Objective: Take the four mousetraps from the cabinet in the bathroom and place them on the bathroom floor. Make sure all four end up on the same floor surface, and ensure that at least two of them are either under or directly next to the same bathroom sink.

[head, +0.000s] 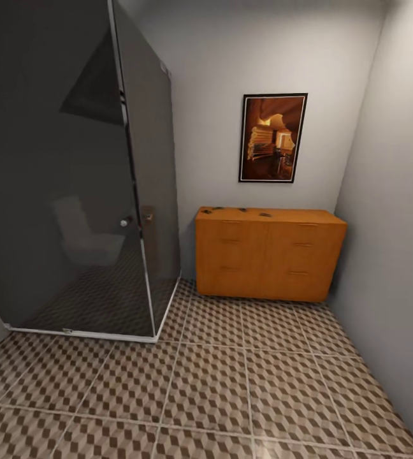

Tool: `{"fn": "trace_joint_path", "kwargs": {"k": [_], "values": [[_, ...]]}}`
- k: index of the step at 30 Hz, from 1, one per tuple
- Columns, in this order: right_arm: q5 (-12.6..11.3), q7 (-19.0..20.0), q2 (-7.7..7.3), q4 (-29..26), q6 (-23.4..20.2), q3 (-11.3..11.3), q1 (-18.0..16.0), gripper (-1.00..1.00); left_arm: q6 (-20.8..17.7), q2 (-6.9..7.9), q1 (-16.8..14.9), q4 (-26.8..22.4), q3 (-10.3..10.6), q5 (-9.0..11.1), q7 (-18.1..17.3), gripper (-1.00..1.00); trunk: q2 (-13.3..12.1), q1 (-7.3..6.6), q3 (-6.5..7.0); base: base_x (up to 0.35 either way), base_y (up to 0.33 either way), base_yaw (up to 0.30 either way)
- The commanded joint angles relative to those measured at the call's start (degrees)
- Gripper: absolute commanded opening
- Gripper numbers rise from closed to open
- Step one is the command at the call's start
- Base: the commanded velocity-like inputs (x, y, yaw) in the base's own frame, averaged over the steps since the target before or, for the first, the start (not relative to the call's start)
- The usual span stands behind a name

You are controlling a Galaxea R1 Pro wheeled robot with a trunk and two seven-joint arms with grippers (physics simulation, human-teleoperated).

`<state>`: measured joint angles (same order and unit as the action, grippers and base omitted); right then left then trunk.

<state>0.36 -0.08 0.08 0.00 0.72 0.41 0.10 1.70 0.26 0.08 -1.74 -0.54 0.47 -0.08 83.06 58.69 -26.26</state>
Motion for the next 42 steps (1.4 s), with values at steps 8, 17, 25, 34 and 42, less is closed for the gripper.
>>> {"fn": "trace_joint_path", "kwargs": {"k": [8, 17, 25, 34, 42], "values": [[0.00, -0.01, 0.01, 0.00, 0.08, 0.03, -0.01, 1.00, 0.14, 0.02, 0.01, -0.02, -0.01, 0.06, -0.01, 1.00, 0.02, 0.03, -0.04, 0.322, 0.000, -0.177], [0.01, -0.01, 0.01, 0.00, 0.08, 0.05, -0.01, 1.00, 0.14, 0.01, 0.01, -0.02, -0.01, 0.06, -0.01, 1.00, 0.02, 0.03, -0.04, 0.322, 0.000, -0.029], [0.06, -0.01, 0.01, 0.00, 0.08, 0.11, -0.01, 1.00, 0.14, 0.01, 0.01, -0.02, 0.01, 0.06, -0.01, 1.00, 0.02, 0.03, -0.04, 0.322, 0.000, -0.005], [0.08, -0.01, 0.01, 0.00, 0.09, 0.18, -0.01, 1.00, 0.14, 0.02, 0.01, -0.02, 0.00, 0.11, -0.01, 1.00, 0.02, 0.03, -0.04, 0.322, 0.000, -0.001], [0.08, -0.01, -0.07, 0.00, 0.13, 0.26, -0.01, 1.00, 0.12, 0.01, 0.01, -0.02, 0.01, 0.20, -0.01, 1.00, 0.02, 0.03, -0.04, 0.322, 0.000, 0.000]]}}
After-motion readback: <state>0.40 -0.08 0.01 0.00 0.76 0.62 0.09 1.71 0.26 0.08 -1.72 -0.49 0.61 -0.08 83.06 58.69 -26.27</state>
